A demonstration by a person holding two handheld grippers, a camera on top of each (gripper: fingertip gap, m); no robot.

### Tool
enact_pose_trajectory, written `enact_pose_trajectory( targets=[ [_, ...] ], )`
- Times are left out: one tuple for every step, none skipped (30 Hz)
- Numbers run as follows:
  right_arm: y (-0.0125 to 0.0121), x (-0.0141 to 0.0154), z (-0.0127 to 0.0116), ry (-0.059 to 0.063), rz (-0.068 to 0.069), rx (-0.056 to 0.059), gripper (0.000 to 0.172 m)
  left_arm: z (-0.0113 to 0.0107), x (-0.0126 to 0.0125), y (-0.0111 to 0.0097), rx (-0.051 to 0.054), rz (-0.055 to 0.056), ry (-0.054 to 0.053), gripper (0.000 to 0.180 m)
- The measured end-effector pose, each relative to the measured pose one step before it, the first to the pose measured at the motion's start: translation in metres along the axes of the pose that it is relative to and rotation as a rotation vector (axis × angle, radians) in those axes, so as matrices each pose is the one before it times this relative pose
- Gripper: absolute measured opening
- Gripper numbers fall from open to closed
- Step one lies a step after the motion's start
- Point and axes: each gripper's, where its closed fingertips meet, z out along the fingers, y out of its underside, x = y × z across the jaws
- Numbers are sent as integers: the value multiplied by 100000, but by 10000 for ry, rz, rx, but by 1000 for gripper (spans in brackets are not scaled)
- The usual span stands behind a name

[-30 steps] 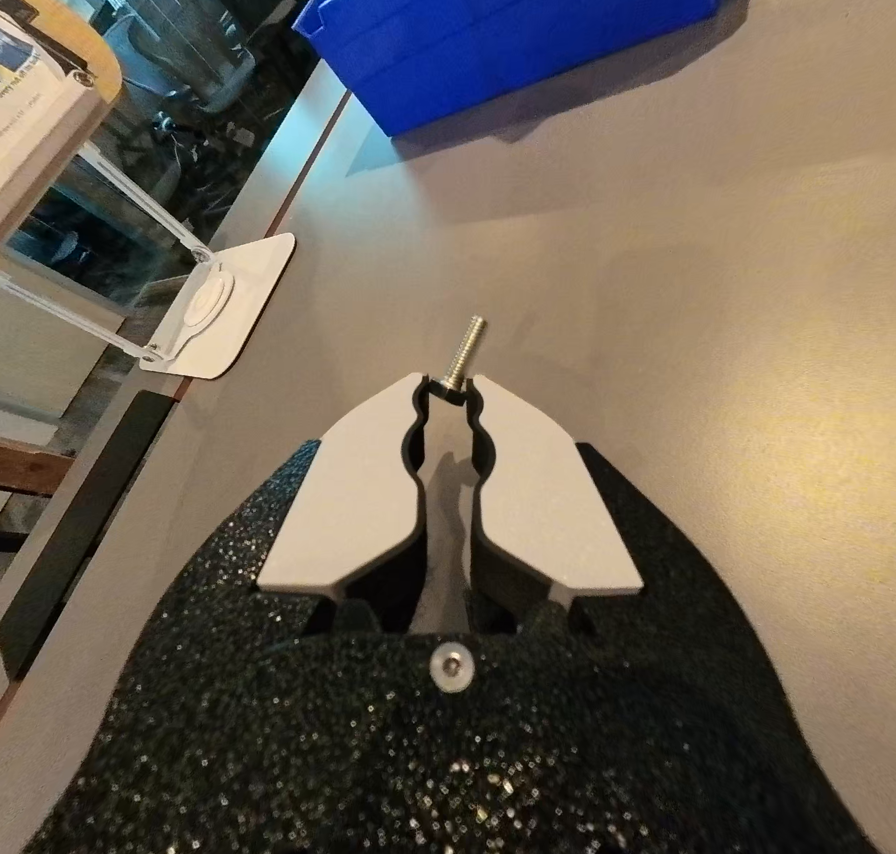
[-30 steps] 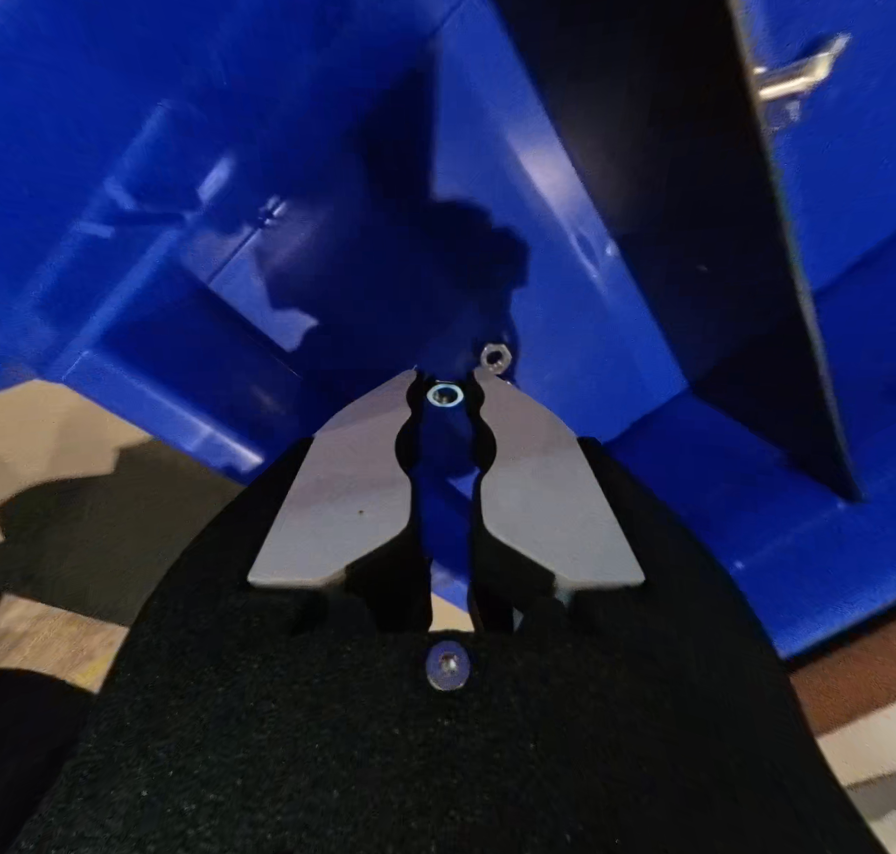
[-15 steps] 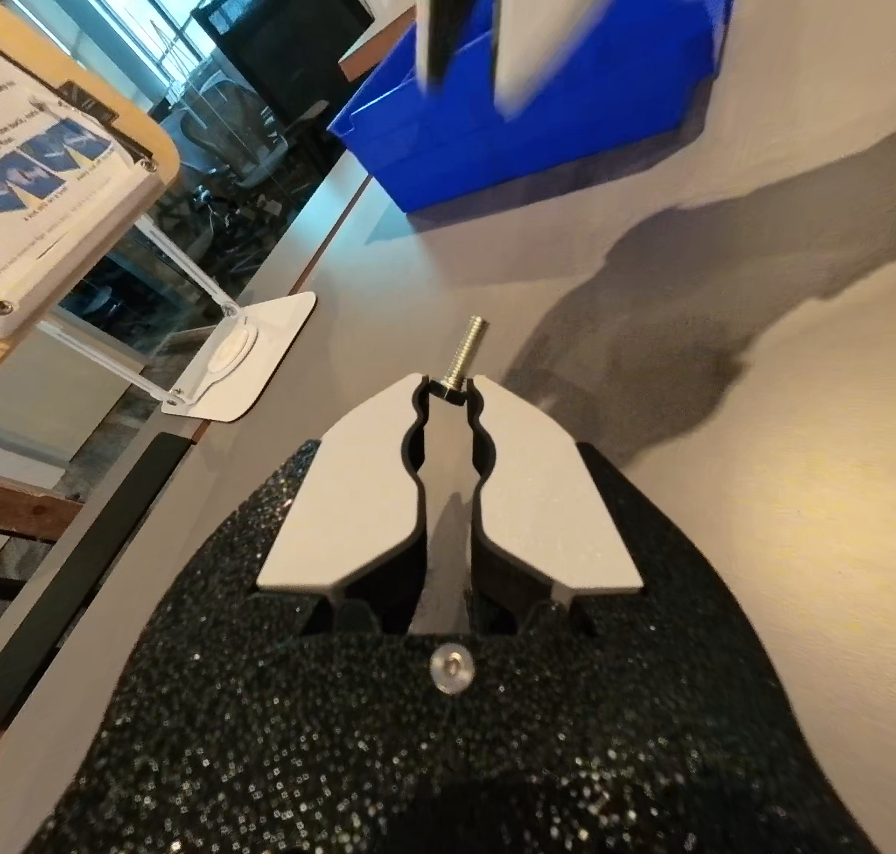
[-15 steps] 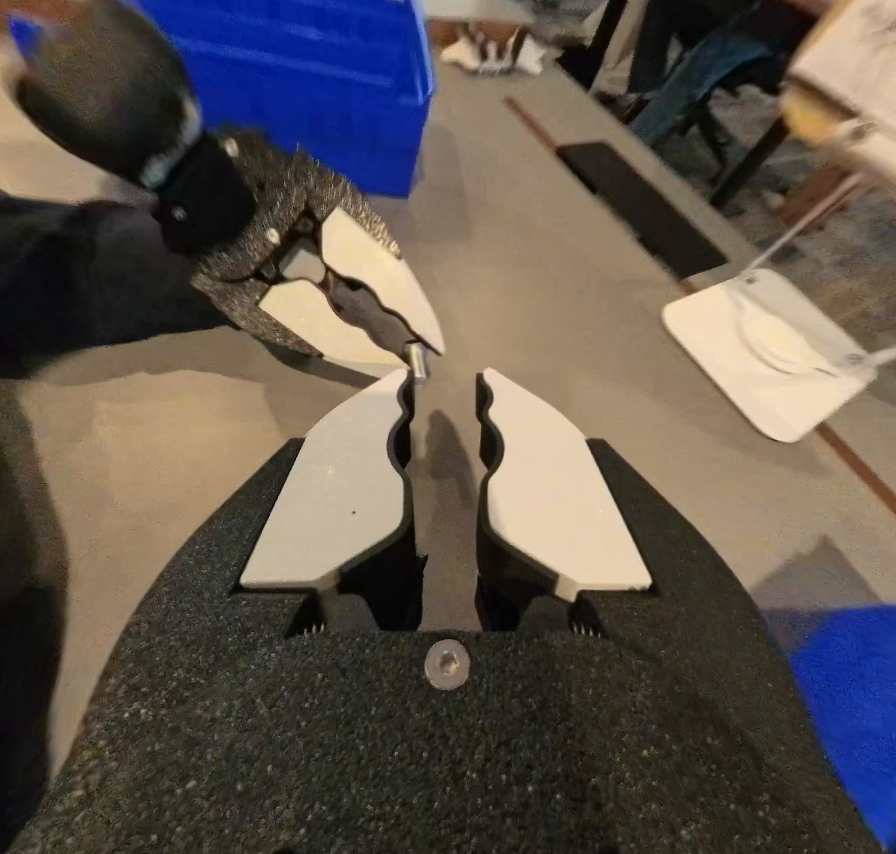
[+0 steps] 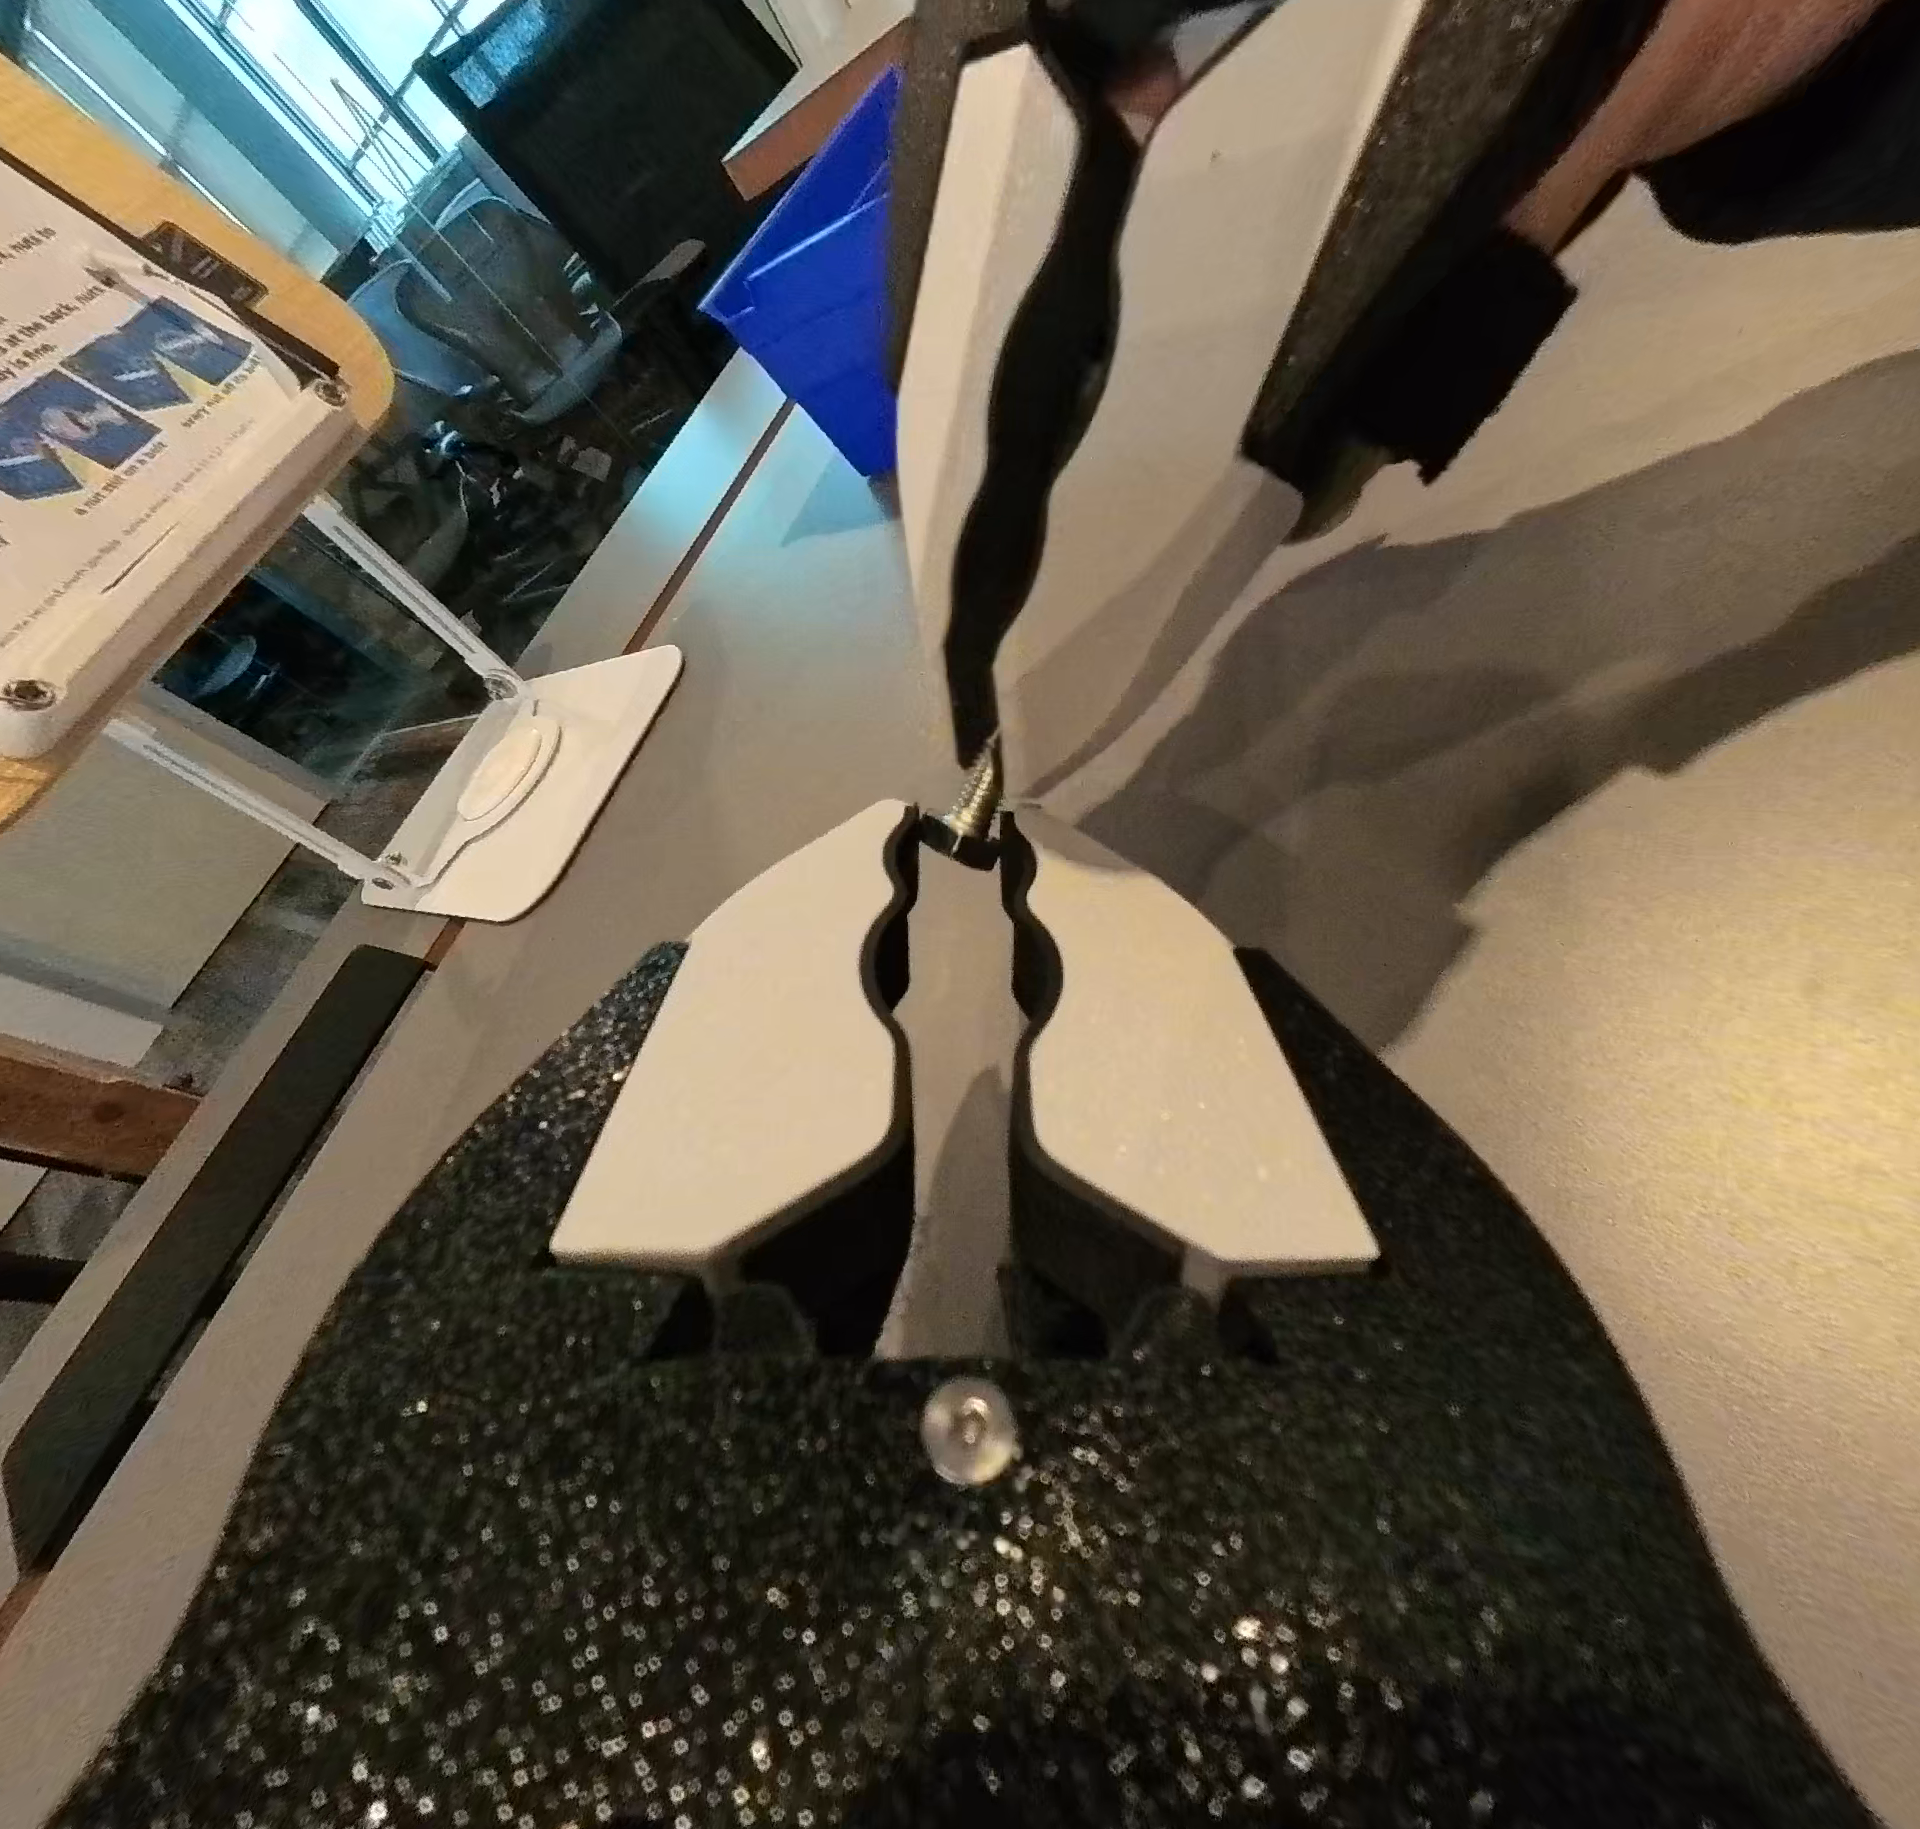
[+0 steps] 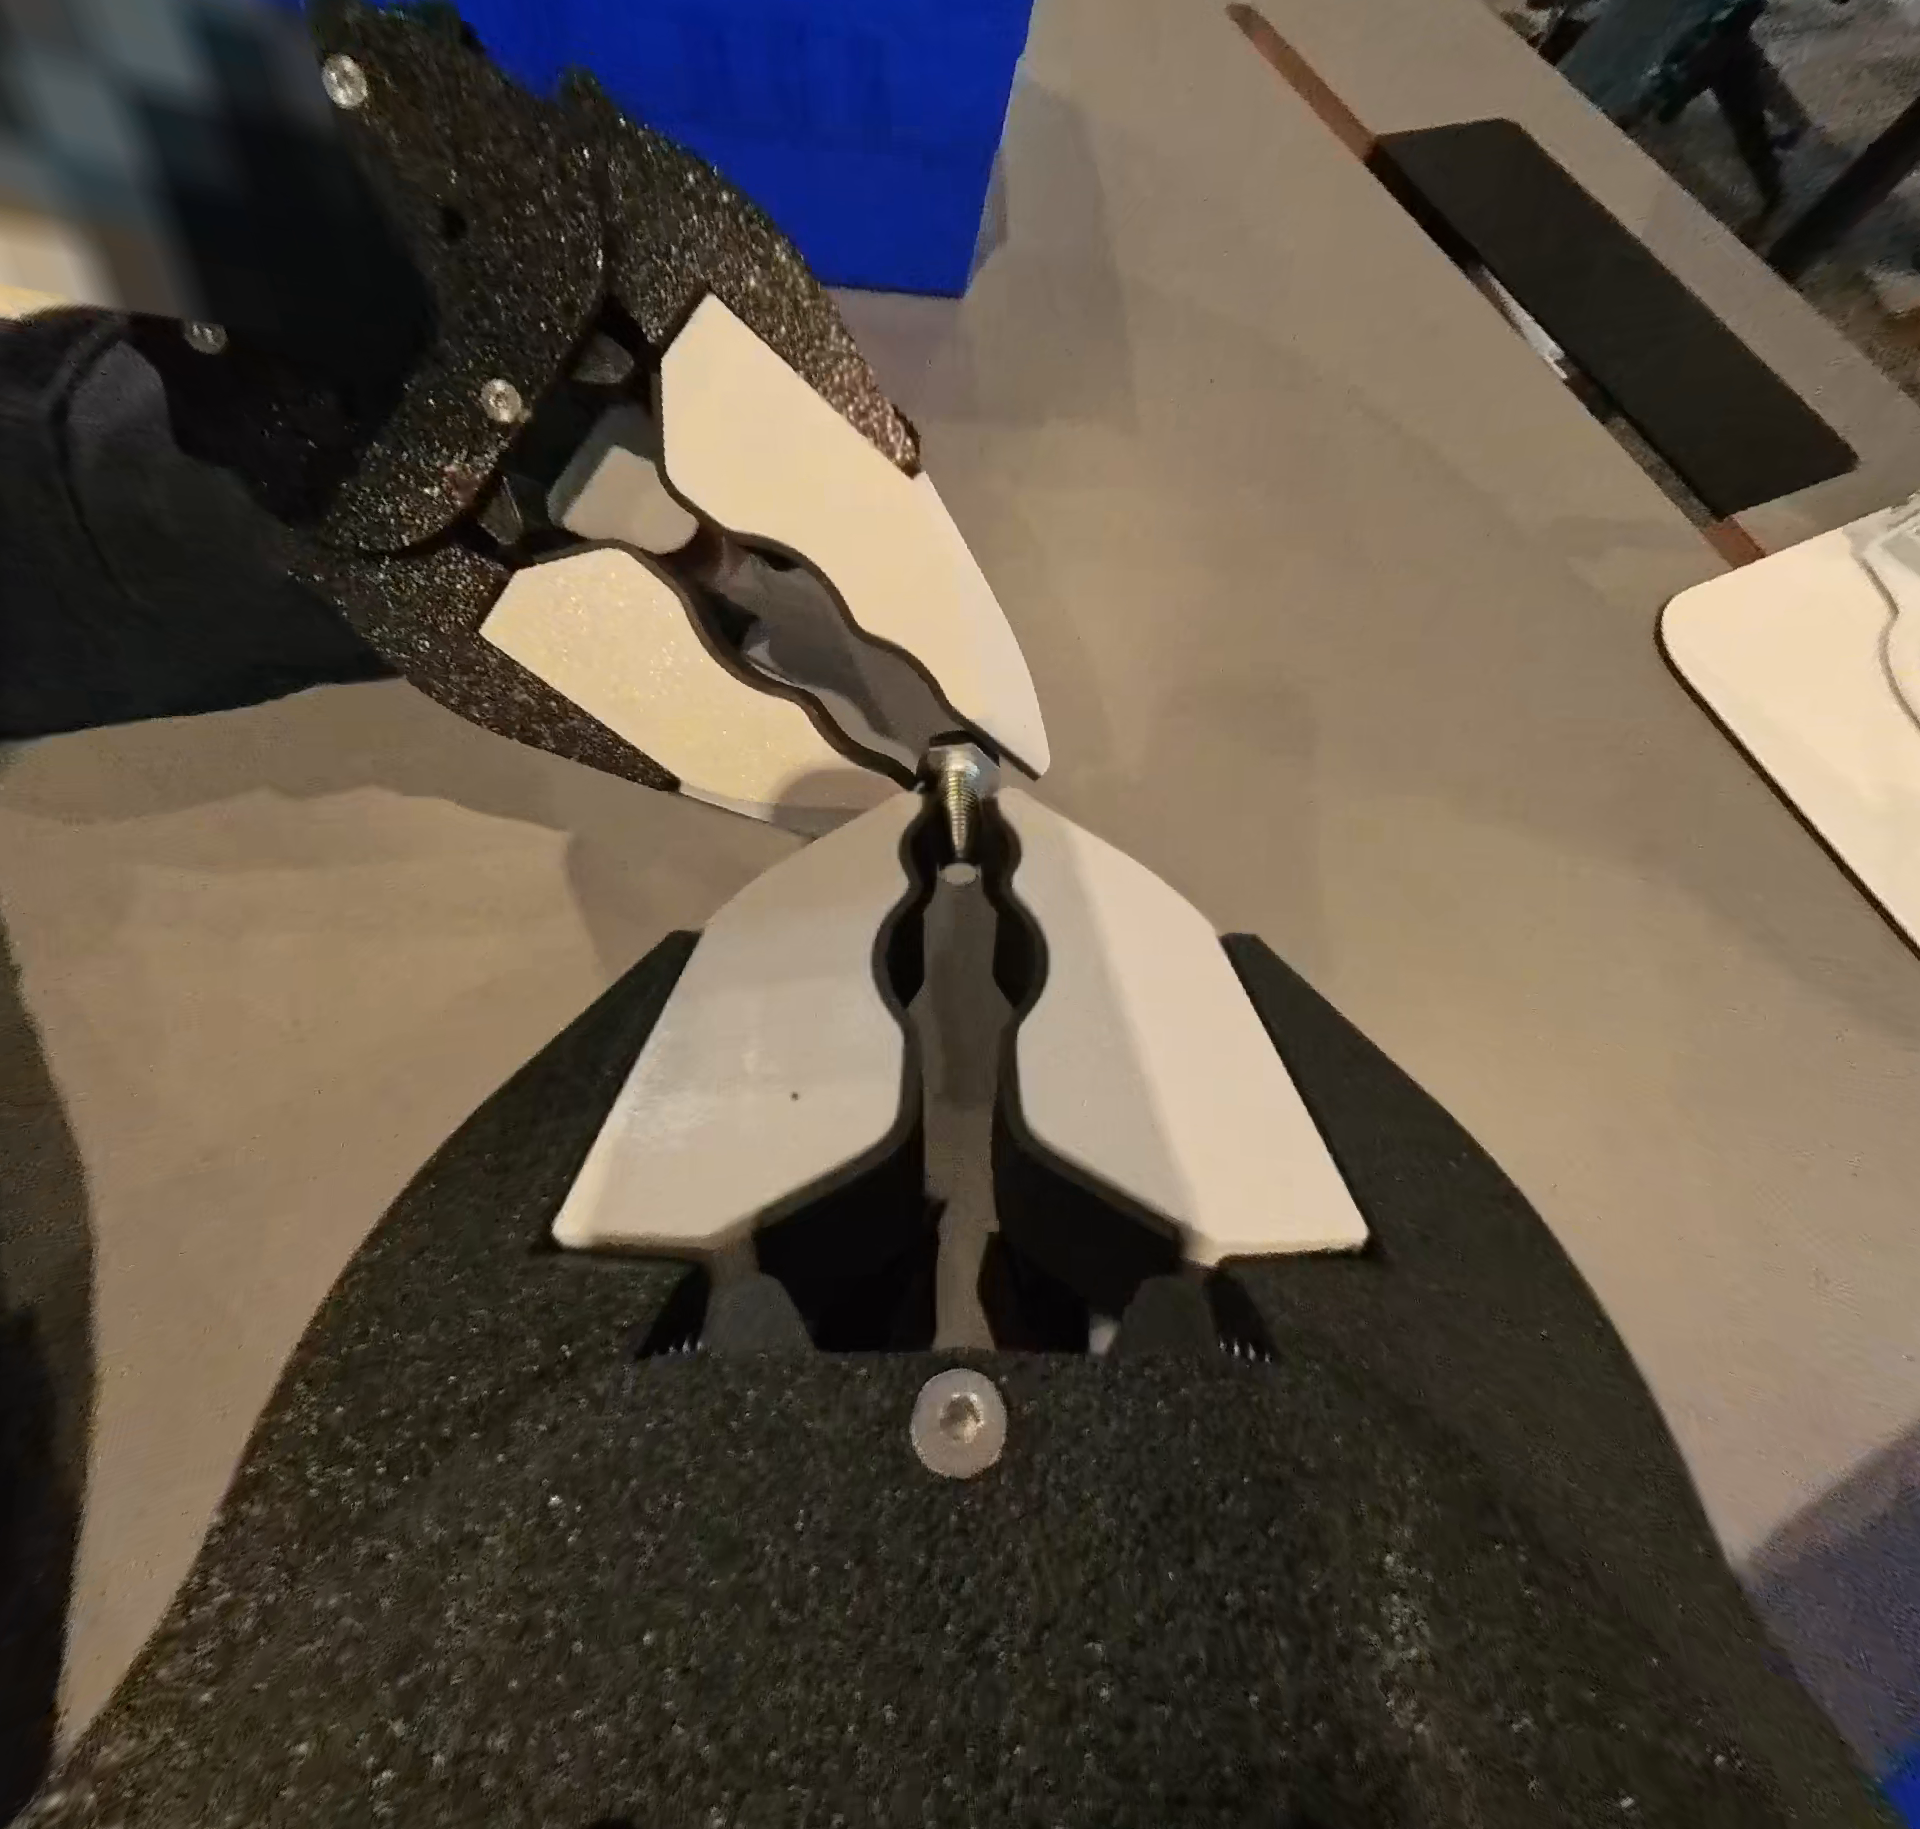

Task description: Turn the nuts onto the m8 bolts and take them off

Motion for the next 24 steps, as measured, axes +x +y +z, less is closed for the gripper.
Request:
enact_pose_trajectory(
  targets=[
    [-17,-48,-61,-38,38,-12,8,-64,1,-63,63,-7,31,14],
    [-153,1,-168,-5,8,63,8,-74,-25,-174,158,-57,12,14],
    [-227,118,-323,35,-8,84,8,-86,-92,-345,274,-116,-36,14],
    [-159,639,-587,318,-123,-18,8,-122,-76,-416,271,-159,-20,19],
    [-223,1521,-1070,738,-262,-5,8,-79,-41,-198,127,-133,13,24],
    [-105,2272,-1431,907,-160,-44,8,-26,-199,-5,40,-104,-99,35],
    [148,2904,-1591,930,92,-66,8,23,-223,95,-23,-101,-120,44],
    [547,3339,-1569,901,395,-138,8,40,-146,161,-66,-99,-58,48],
    [847,3530,-1350,850,483,-218,8,35,-51,153,-60,-43,-8,47],
    [1295,3660,-911,870,370,-463,8,17,-52,168,-56,37,-46,46],
    [1805,3452,-341,724,267,-795,8,15,-102,170,-65,107,-106,45],
    [1849,2844,188,386,226,-837,8,14,-83,172,-82,141,-95,44],
    [1589,2268,550,140,261,-709,8,27,-38,120,-81,142,-76,43],
    [1378,1765,753,-34,240,-668,8,14,-23,30,-44,120,-64,43],
    [1193,1358,827,-108,124,-622,7,12,39,-51,-3,84,-19,42],
    [1009,1100,779,-66,54,-578,8,29,90,-50,6,38,16,42],
    [729,751,685,-84,-81,-400,7,33,111,-10,-16,-1,47,41],
    [674,502,591,-93,-32,-384,7,49,94,61,-31,-21,52,41],
    [610,248,485,-157,37,-370,7,44,35,94,-42,-28,26,41],
    [344,75,328,-155,56,-206,13,23,-7,118,-48,-32,8,41],
    [-20,9,82,-62,88,62,20,17,-47,86,-33,-43,-5,41],
    [-286,-167,-210,-42,57,238,23,-28,-60,30,-3,-62,-11,41],
    [-576,-300,-511,52,-2,428,24,-43,-57,-11,28,-67,-9,41],
    [-1000,-633,-761,28,-141,683,26,-62,-73,-40,41,-59,-27,41]
  ],
)
